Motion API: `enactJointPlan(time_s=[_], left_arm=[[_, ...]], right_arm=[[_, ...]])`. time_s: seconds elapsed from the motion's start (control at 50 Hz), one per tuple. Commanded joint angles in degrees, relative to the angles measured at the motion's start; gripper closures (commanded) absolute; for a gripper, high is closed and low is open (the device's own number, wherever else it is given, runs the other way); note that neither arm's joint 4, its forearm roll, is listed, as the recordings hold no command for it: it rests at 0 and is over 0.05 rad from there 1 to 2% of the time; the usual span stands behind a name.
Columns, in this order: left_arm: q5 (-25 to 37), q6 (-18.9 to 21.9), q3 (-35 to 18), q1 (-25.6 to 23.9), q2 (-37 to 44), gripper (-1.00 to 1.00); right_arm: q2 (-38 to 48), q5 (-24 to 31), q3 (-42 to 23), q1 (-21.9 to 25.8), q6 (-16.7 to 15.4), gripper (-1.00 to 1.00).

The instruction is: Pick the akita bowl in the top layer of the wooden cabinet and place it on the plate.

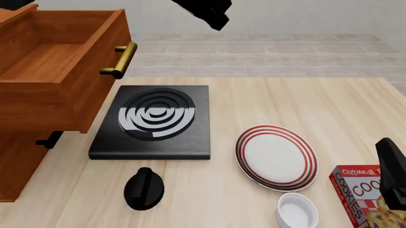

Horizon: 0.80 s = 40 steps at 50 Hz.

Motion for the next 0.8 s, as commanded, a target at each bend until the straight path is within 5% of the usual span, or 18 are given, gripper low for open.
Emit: enactJointPlan(time_s=[0.02, 0.4, 0.8], left_arm=[[-1.31, 1.24, 0.48, -2.17, 1.65, 1.0], [-4.2, 6.44, 5.25, -6.62, 4.77, 1.0], [-1.2, 3.67, 1.43, -10.73, 10.1, 1.0]], right_arm=[[0.0, -0.02, -0.09, 0.25, -0.12, -1.0], [0.01, -0.31, -0.33, 1.01, -0.41, -1.0], [0.01, -0.32, -0.46, 0.97, -0.18, -1.0]])
